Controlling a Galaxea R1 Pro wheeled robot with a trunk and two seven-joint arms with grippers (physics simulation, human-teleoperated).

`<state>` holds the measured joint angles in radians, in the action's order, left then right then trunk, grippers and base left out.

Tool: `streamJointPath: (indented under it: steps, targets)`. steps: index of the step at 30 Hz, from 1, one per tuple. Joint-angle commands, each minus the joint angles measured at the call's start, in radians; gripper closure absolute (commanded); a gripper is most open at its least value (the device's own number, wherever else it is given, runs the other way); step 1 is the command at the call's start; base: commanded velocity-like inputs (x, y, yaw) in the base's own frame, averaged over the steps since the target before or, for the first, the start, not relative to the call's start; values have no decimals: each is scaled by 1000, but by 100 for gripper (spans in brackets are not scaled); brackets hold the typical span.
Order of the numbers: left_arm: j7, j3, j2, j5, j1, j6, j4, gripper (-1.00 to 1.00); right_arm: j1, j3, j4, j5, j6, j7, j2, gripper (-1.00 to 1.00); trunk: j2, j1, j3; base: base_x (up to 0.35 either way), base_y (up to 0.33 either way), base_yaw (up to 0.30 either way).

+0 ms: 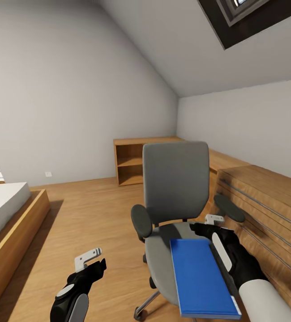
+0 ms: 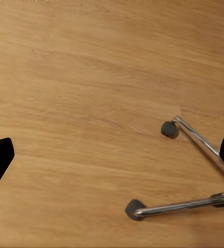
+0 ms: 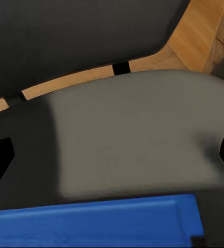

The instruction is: In the bedroom, organize the workspace by keeping the computer under the desk, ensuring the monitor is on the desk, placing the keyboard on the desk next to the monitor, placing the mouse on the desk next to the keyboard, moving the folder from the swivel chair onto the desk next to the mouse, stacking the notebook on top of the folder with the pen on top of the notebook, and positioning the swivel chair next to the desk.

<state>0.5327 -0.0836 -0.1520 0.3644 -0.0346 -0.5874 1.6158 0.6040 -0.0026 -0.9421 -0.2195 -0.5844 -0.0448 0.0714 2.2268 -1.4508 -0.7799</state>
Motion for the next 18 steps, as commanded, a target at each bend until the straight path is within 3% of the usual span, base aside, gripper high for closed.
streamJointPath:
  steps: [1, 11, 12, 18]
  targets:
    - [10, -1, 0, 10, -1, -2, 1, -100, 0, -1, -14, -15, -31, -5, 0, -100, -7, 4, 2, 0, 0, 0]
    - [10, 0, 0, 10, -1, -2, 1, -100, 0, -5, -132, -106, -295, -5, 3, -100, -70, 39, 30, 0, 0, 0]
    - [10, 2, 0, 10, -1, -2, 1, -100, -1, -6, -167, -120, -376, -5, 3, -100, -70, 39, 30, 0, 0, 0]
    - [10, 3, 0, 10, -1, -2, 1, -100, -2, -8, -204, -142, -411, -5, 3, -100, -70, 39, 30, 0, 0, 0]
